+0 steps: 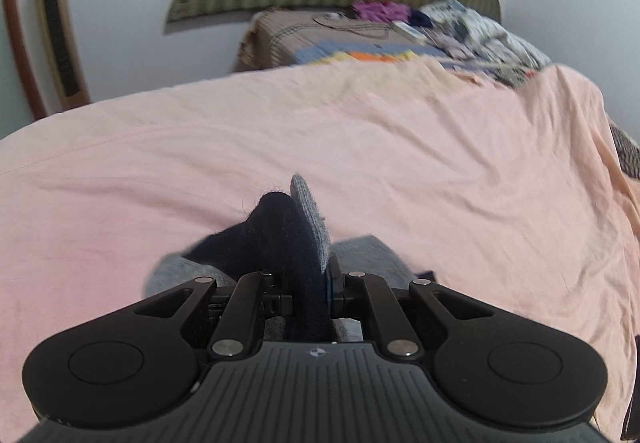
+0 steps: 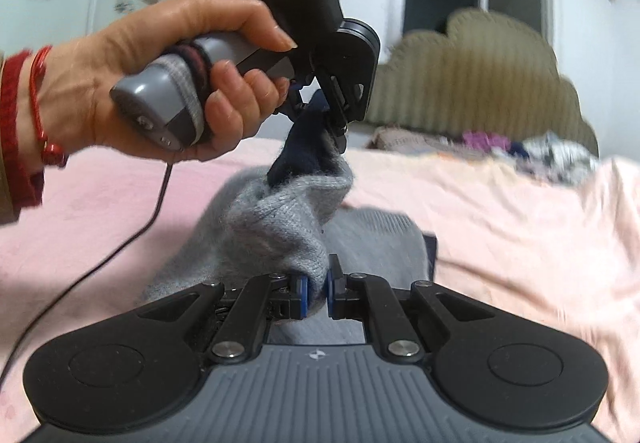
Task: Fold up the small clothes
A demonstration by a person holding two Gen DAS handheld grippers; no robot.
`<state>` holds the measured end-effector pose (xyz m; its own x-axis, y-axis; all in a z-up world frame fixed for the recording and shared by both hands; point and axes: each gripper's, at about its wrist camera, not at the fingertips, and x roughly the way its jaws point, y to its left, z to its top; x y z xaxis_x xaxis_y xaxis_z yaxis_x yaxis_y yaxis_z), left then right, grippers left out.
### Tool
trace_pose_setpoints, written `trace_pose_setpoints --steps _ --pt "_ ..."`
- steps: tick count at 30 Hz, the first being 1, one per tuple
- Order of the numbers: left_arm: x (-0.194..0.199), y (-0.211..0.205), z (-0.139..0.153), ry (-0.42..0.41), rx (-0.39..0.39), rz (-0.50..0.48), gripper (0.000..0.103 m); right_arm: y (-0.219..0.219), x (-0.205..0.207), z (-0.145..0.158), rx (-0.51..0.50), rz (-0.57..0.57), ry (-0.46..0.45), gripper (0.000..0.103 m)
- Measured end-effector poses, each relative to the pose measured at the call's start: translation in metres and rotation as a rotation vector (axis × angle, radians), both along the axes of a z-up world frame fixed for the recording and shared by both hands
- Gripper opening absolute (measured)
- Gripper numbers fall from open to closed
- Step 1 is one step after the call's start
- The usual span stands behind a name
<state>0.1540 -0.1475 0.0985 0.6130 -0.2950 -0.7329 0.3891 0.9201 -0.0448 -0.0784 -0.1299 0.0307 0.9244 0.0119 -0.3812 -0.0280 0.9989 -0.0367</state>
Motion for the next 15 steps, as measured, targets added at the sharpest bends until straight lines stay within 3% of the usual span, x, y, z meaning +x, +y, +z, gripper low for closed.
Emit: trace_pose_setpoints --steps 7,15 --pt "-0.007 -0.046 -0.031 0.023 0.058 -0.058 0.012 -0.033 -0.002 -0.014 0.077 -0.040 0.048 0.009" --pt "-0.009 -0.070 -0.047 0.036 0.088 -0.079 0.012 -0.039 -0.010 -0.023 0.111 -0.056 0.082 0.009"
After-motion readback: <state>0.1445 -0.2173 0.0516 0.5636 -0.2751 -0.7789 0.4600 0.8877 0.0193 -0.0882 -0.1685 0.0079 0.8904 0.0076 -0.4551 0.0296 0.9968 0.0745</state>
